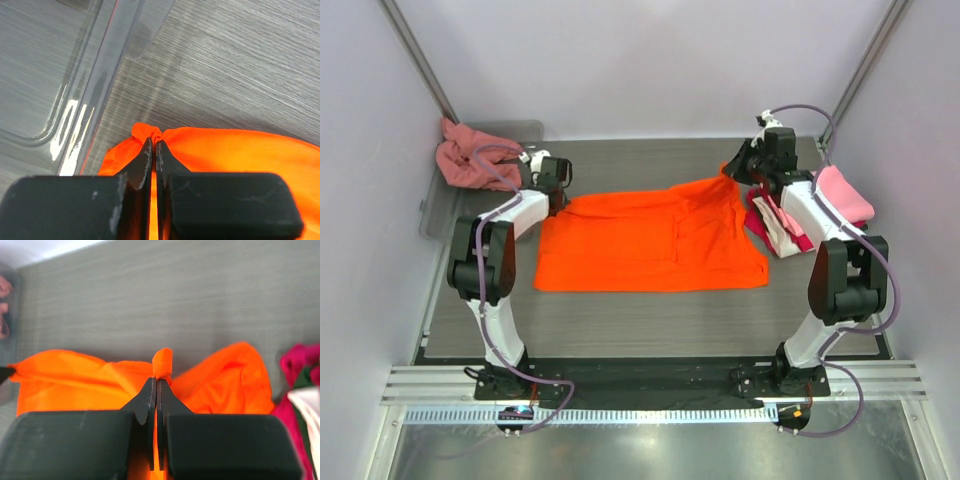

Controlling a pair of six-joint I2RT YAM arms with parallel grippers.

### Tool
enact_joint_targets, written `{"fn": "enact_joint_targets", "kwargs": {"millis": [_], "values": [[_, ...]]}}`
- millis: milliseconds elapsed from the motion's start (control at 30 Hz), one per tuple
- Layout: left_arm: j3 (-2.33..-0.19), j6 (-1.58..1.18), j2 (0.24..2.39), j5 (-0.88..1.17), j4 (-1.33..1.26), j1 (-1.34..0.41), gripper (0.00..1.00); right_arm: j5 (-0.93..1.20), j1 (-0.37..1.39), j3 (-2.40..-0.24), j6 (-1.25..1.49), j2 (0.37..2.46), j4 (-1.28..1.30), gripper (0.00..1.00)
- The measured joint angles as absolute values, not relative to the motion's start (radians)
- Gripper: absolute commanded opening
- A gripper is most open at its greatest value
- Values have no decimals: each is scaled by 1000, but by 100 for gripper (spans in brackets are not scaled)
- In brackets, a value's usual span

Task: Fold and stack the t-shirts
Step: Fold the tshirt

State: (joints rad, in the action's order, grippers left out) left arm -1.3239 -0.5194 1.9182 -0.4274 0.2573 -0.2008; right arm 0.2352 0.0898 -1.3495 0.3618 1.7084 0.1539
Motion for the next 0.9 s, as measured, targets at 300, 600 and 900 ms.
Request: {"fn": "enact_joint_targets", "kwargs": {"millis": [300, 600, 900], "values": [[-1203, -513, 1904, -393, 57, -201, 0, 113, 182, -1121, 365, 1526, 136, 1], [-1154, -492, 1900, -338, -140, -201, 0, -15, 234, -939, 382, 1381, 117, 1], [-1031, -516, 1828, -322, -235, -201, 0, -71, 234, -788, 420, 1274, 93, 1]]}}
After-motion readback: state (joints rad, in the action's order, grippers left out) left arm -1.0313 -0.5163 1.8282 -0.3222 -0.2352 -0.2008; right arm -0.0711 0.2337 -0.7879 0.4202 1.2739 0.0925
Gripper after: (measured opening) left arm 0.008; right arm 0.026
